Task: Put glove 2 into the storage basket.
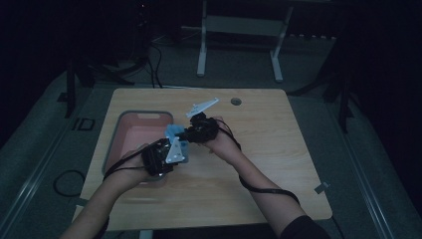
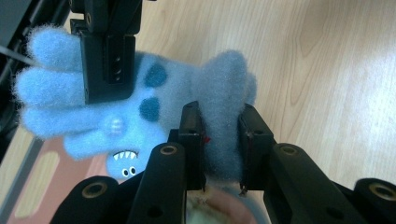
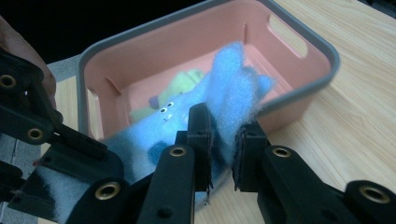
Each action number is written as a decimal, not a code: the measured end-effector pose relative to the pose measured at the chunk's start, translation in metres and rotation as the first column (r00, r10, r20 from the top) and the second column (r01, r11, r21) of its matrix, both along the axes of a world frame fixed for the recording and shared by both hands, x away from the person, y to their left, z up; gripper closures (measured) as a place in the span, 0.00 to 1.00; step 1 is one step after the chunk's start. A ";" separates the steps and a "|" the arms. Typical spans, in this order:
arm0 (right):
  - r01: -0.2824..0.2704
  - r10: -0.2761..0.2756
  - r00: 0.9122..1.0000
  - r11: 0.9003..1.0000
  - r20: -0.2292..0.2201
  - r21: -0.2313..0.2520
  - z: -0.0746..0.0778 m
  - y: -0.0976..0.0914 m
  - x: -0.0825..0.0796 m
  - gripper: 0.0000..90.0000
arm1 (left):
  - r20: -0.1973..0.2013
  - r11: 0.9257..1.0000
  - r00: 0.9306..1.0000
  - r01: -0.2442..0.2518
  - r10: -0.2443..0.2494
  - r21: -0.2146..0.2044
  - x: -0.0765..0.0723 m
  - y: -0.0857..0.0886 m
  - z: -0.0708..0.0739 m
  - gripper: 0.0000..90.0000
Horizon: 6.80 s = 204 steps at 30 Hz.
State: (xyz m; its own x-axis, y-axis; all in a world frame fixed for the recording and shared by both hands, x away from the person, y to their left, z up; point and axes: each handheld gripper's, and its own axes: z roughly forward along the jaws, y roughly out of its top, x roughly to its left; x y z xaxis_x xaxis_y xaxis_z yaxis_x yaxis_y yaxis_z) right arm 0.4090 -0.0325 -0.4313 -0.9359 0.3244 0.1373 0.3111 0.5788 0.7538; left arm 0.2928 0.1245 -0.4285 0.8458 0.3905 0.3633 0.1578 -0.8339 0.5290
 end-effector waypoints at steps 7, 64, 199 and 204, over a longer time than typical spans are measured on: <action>-0.040 0.040 0.999 0.999 -0.010 0.008 -0.002 0.026 0.000 0.89 | -0.020 0.999 0.999 -0.032 0.032 0.008 -0.004 0.026 -0.002 0.84; -0.048 0.040 0.998 0.985 -0.051 -0.164 -0.060 0.108 0.024 0.67 | -0.195 0.985 0.966 -0.173 0.170 0.005 0.017 0.082 -0.061 0.58; -0.004 0.004 1.000 1.000 0.005 -0.028 -0.129 -0.188 -0.046 0.16 | -0.211 0.944 0.967 0.070 -0.143 -0.321 -0.012 -0.105 -0.115 0.13; 0.005 -0.004 1.000 1.000 0.014 -0.017 -0.128 -0.192 -0.047 0.16 | -0.215 0.944 0.966 0.070 -0.145 -0.323 -0.014 -0.105 -0.121 0.13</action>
State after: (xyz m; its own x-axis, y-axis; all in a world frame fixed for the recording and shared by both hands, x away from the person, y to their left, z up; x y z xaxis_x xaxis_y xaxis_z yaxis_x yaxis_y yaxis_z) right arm 0.3621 -0.2243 -0.5596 -0.9362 0.3308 0.1185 0.3033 0.5902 0.7481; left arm 0.2789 0.0197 -0.5491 0.9348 0.3542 0.0273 0.2263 -0.6528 0.7230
